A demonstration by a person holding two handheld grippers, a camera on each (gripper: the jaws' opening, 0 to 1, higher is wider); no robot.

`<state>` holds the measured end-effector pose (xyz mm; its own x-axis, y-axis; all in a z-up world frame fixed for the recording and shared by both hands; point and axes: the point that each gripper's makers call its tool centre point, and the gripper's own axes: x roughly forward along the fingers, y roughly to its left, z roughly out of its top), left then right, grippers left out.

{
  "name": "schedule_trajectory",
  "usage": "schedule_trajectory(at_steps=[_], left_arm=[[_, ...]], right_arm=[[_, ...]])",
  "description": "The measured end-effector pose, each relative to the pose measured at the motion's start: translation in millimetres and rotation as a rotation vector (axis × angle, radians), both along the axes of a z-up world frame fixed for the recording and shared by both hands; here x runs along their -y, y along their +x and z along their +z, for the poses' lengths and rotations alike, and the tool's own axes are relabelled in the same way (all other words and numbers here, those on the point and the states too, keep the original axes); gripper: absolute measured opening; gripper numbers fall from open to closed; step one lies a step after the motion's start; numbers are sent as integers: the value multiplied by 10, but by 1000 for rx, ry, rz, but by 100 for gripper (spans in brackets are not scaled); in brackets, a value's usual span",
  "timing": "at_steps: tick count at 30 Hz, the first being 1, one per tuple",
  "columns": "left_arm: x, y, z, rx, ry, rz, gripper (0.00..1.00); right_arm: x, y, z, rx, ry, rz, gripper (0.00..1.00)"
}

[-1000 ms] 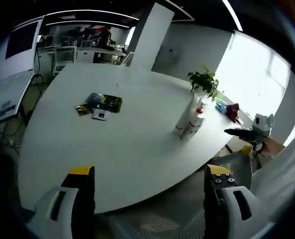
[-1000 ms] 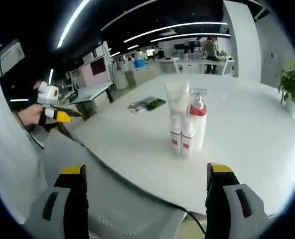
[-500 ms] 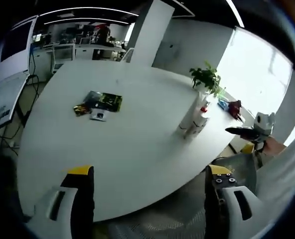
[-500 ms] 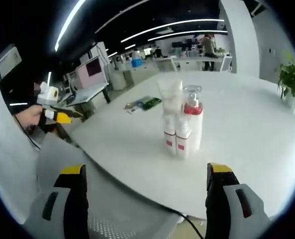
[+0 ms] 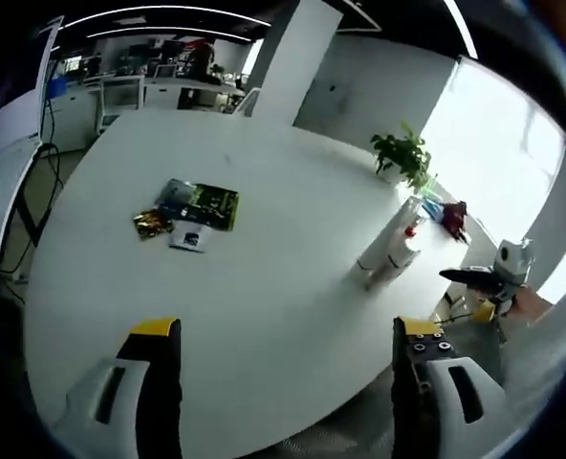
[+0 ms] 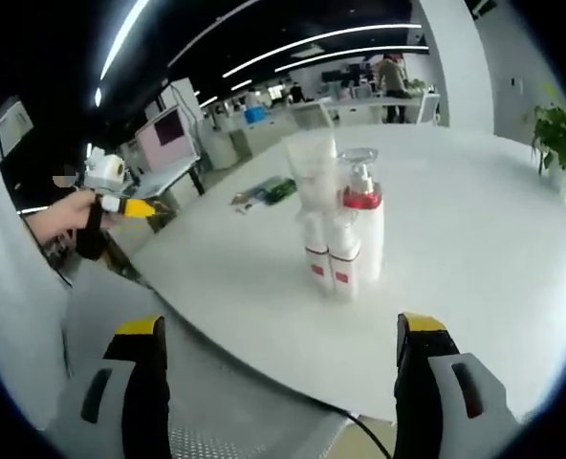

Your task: Arrange the skincare products in the storage area until every visible bottle or jar stands upright without overlapping.

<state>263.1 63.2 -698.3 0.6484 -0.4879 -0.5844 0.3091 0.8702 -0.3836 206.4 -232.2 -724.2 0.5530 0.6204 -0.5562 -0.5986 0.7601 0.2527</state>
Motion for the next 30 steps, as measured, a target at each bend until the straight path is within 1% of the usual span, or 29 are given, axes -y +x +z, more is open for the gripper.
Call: schedule_trajectory(at_steps=[2, 5, 8, 10, 12, 14, 15, 16, 18, 19, 20, 21, 22, 23, 24, 25, 26, 27, 30], left_arm=[[9, 117, 39, 11, -25, 17, 83], [-39, 291, 33, 7, -31, 31, 83], [-100, 442, 3, -2, -16, 29, 83], [-181, 561, -38, -9, -1, 22, 82], [-305, 709, -88, -18, 12, 22, 81], [-329, 772, -107, -22, 9, 29, 80], [-408, 861, -160, -33, 3, 46, 80], [-437, 910, -180, -37, -3, 52, 80], [-447, 989, -216, -42, 0, 57, 80], [-413, 991, -219, -45, 4, 61, 80], [-424, 1043, -243, -46, 10, 60, 79], [-473, 1155, -284, -47, 13, 60, 79], [-504, 1221, -322, -56, 17, 65, 78], [-497, 1237, -332, -60, 15, 70, 77], [-519, 1299, -353, -63, 9, 78, 76], [-502, 1312, -359, -62, 3, 86, 75], [-522, 1386, -392, -65, -5, 96, 74], [-542, 1458, -434, -72, -8, 102, 72], [-612, 1576, -562, -103, -14, 133, 66]], right_arm=[[10, 8, -10, -4, -2, -4, 99], [52, 42, -27, -8, 0, -17, 100], [93, 83, -43, -8, 10, -33, 99], [86, 85, -66, -13, 6, -37, 100], [91, 88, -92, -15, 5, -38, 100], [95, 88, -97, -18, 13, -51, 100], [95, 84, -104, -23, 19, -59, 99], [94, 83, -108, -26, 24, -64, 99], [78, 75, -124, -35, 33, -69, 99], [68, 74, -144, -37, 32, -68, 99], [65, 77, -164, -39, 29, -67, 99], [64, 86, -185, -43, 25, -66, 99], [64, 93, -196, -47, 24, -66, 99], [67, 100, -207, -52, 25, -69, 99], [73, 112, -225, -58, 28, -72, 99], [74, 117, -232, -62, 30, -73, 99], [75, 126, -242, -66, 31, -74, 99], [78, 133, -255, -69, 30, -75, 99], [105, 165, -307, -80, 27, -82, 99]])
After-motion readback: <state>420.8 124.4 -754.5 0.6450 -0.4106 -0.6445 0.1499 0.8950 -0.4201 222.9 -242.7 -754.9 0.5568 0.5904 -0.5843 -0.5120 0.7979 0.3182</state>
